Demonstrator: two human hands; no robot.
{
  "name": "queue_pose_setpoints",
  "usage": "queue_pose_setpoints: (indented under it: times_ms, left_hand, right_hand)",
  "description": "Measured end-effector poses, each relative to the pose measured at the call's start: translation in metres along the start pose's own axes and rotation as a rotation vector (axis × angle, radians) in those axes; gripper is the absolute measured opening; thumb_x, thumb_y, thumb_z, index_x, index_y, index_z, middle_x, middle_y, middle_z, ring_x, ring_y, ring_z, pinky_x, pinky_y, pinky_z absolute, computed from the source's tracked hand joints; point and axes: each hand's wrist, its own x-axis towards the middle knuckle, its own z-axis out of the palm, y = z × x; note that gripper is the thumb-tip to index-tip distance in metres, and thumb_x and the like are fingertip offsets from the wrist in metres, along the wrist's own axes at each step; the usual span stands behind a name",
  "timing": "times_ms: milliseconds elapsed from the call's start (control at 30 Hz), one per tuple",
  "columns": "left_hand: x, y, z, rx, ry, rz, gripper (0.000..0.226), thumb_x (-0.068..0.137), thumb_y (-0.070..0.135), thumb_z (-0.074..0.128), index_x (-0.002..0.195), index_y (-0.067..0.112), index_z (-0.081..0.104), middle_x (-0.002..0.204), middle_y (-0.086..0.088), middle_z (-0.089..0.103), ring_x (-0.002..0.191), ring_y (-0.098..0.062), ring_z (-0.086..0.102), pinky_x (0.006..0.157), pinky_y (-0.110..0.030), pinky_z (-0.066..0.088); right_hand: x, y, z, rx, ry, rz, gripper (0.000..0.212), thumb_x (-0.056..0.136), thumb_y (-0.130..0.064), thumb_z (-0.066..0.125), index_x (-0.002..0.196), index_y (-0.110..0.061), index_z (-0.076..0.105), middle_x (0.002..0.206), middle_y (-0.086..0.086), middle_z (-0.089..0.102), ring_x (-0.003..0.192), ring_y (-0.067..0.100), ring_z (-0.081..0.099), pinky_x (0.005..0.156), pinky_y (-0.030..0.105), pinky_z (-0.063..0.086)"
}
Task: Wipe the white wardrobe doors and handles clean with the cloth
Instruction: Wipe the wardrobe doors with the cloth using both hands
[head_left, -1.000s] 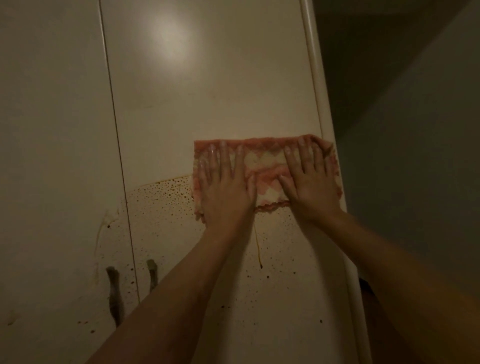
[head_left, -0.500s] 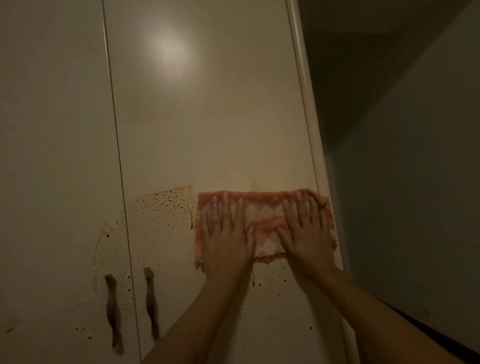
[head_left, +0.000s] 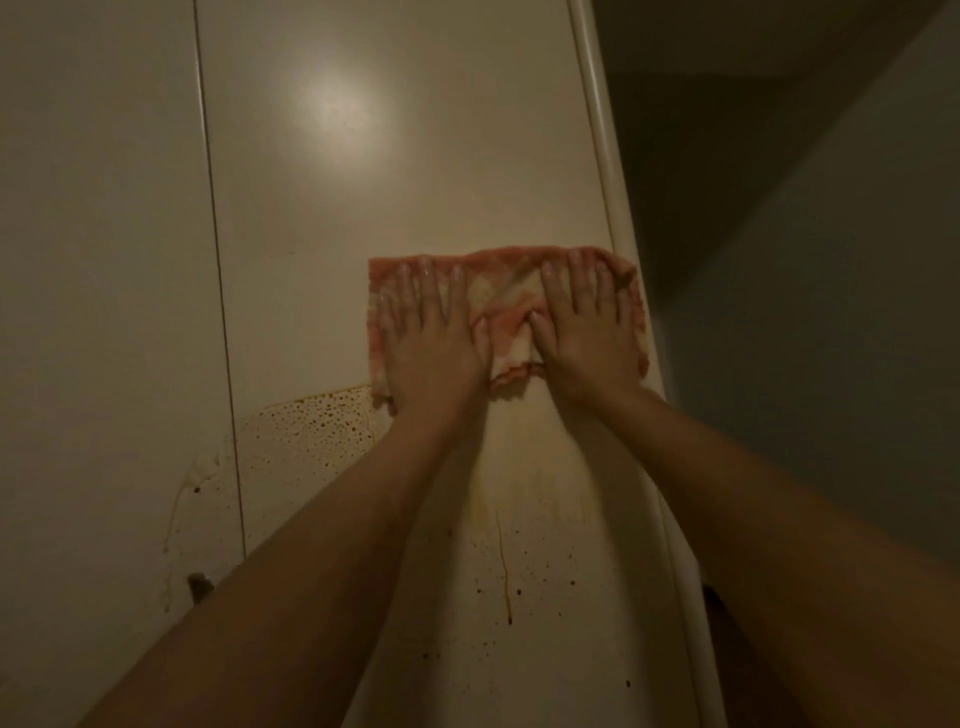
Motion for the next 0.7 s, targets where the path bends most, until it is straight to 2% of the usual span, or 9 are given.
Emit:
queue_pose_setpoints:
  times_ms: [133, 333, 533, 700]
  left_hand:
    - [0.021, -0.002, -0.005, -0.012, 0.062, -0.018, 0.064, 0.099, 0.049, 0.02, 0.155, 0.022, 0.002, 0.163, -0.012, -0.004, 0.15, -0.029, -0.006, 0.12, -0.047, -0.006]
    - [0.008, -0.002, 0.004, -0.032, 0.085, 0.001, 0.065, 0.099, 0.05, 0.021, 0.155, 0.022, 0.004, 0.163, -0.012, -0.001, 0.15, -0.03, -0.004, 0.121, -0.052, 0.001]
    - [-0.041, 0.003, 0.016, -0.042, 0.087, -0.011, 0.065, 0.099, 0.049, 0.024, 0.155, 0.022, 0.003, 0.163, -0.012, 0.001, 0.15, -0.031, -0.002, 0.121, -0.051, 0.002]
    - [-0.095, 0.009, 0.028, -0.028, 0.072, -0.007, 0.063, 0.1, 0.047, 0.026, 0.155, 0.021, 0.009, 0.163, -0.013, 0.004, 0.15, -0.031, 0.002, 0.121, -0.05, 0.004]
  right_hand:
    - [0.024, 0.002, -0.004, -0.008, -0.025, -0.025, 0.066, 0.102, -0.059, 0.012, 0.159, -0.03, -0.004, 0.167, 0.005, -0.008, 0.153, 0.025, -0.01, 0.123, 0.049, -0.004]
    - [0.001, 0.008, 0.005, 0.005, 0.008, -0.05, 0.065, 0.103, -0.058, 0.014, 0.159, -0.03, -0.004, 0.167, 0.004, -0.008, 0.153, 0.022, -0.012, 0.124, 0.05, -0.002]
    - [-0.051, 0.014, 0.021, -0.016, 0.02, -0.05, 0.063, 0.105, -0.055, 0.018, 0.154, -0.033, -0.015, 0.167, 0.004, -0.011, 0.15, 0.018, -0.018, 0.124, 0.051, -0.001]
    - [-0.095, 0.021, 0.032, -0.001, -0.021, -0.05, 0.063, 0.105, -0.054, 0.018, 0.154, -0.032, -0.014, 0.167, 0.005, -0.011, 0.153, 0.023, -0.012, 0.123, 0.053, 0.0]
